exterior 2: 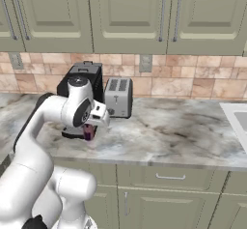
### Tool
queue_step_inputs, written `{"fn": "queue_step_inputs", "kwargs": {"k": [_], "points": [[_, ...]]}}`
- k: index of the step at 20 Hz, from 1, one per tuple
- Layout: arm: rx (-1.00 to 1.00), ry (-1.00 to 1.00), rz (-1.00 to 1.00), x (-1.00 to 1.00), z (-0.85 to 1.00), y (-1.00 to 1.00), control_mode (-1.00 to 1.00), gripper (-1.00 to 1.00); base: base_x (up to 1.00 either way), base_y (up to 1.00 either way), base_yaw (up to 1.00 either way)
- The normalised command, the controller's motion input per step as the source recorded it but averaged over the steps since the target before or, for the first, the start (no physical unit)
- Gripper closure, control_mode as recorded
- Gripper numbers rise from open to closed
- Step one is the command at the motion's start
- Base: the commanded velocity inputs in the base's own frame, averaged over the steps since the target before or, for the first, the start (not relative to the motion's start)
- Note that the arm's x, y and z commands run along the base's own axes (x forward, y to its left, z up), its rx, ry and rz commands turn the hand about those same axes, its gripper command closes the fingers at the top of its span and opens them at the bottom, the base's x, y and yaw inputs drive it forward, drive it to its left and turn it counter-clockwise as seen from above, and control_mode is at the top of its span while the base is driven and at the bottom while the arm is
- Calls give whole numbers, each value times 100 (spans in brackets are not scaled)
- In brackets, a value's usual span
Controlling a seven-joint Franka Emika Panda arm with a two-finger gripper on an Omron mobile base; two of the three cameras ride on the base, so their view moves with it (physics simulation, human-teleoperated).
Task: Place the drinks on the dining counter in a tight cluster.
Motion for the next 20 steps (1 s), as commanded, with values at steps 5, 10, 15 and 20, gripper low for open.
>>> {"fn": "queue_step_inputs", "kwargs": {"k": [5, 10, 15, 20], "points": [[0, 0, -3, -31, 97, -28, -100, 100, 0, 0, 0], [0, 3, -9, -45, 69, -2, -100, 100, 0, 0, 0], [0, -3, -1, -67, 45, 0, -100, 100, 0, 0, 0], [0, 0, 0, -3, 0, 0, -100, 100, 0, 0, 0]]}}
